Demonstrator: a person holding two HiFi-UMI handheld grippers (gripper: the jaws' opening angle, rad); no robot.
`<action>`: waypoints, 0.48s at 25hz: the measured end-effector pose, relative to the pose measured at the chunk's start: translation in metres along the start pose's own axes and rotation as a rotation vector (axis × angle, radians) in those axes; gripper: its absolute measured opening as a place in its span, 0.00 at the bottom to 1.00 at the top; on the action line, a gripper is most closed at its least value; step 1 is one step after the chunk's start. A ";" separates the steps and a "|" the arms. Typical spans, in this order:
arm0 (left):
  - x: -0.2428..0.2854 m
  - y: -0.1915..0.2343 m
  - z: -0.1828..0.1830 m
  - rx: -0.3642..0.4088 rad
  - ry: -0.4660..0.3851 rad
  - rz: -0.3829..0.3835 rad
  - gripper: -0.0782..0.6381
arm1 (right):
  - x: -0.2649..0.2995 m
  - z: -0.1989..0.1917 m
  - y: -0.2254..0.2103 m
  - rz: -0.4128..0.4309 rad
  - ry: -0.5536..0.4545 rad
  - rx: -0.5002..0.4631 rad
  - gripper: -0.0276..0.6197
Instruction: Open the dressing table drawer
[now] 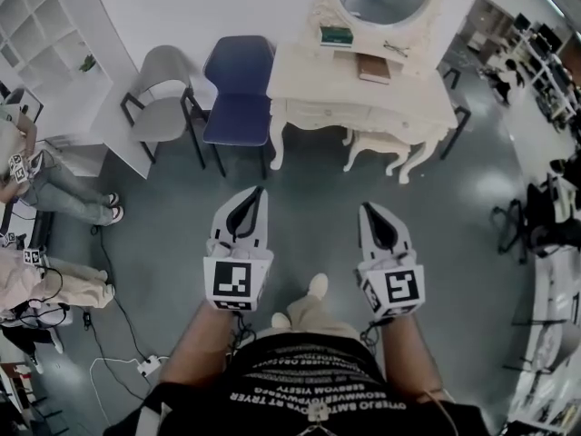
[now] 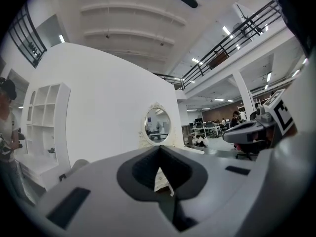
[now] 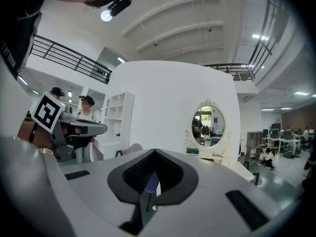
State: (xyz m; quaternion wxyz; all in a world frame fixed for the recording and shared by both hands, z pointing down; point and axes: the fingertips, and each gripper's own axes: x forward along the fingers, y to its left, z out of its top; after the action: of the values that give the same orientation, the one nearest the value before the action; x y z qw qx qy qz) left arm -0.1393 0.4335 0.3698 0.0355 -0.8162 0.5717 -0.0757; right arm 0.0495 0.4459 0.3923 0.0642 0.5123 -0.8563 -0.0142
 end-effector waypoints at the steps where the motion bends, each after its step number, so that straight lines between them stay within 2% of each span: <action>1: 0.006 0.000 0.001 0.000 -0.001 0.002 0.11 | 0.005 0.000 -0.004 0.004 0.000 -0.001 0.05; 12: 0.071 0.004 -0.003 -0.021 0.019 0.027 0.11 | 0.058 -0.005 -0.043 0.058 0.024 0.023 0.05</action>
State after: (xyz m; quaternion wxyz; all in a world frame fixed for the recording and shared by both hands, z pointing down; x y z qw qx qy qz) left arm -0.1197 0.3651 0.3781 0.0225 -0.8080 0.5837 -0.0772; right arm 0.0610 0.3747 0.3989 0.0688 0.4883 -0.8700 0.0038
